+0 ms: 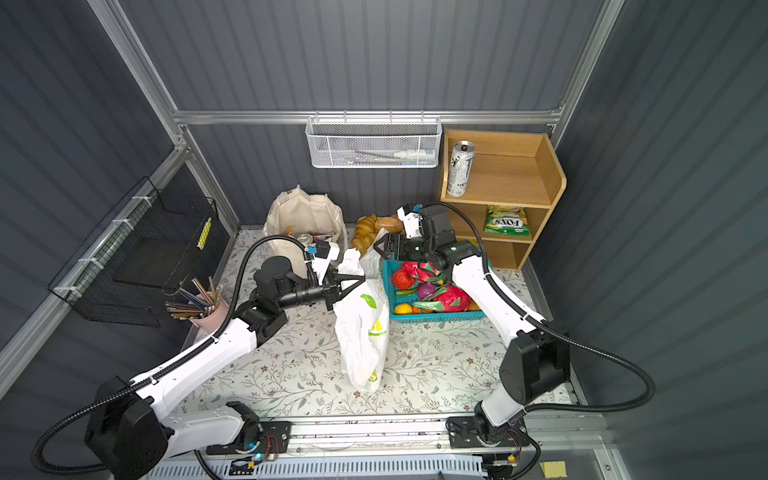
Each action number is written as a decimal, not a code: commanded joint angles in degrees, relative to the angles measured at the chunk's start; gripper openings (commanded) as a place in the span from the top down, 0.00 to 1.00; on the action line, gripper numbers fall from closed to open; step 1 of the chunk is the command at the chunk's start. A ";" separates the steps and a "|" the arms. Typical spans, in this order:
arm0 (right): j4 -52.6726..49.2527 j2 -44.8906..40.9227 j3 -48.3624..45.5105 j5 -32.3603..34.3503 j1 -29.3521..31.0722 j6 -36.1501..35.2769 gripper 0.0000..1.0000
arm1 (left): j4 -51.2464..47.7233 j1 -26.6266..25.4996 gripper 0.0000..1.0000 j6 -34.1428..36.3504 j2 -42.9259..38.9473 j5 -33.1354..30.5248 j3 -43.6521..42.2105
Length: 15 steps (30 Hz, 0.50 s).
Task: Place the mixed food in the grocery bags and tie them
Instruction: 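Raise both bag handles with the left and right grippers toward each other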
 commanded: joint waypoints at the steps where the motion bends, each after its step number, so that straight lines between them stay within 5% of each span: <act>1: 2.51 0.68 1.33 0.69 -1.19 -0.66 0.11 | 1.89 0.27 1.00 -1.91 0.25 2.77 1.70; 8: 4.01 5.76 4.30 -3.61 -2.48 -1.61 0.11 | 2.18 0.23 1.00 -2.65 0.25 3.40 1.71; 15: 5.95 12.29 9.93 -12.05 -3.18 -1.46 0.28 | 2.84 0.27 1.00 -3.55 0.78 4.36 1.80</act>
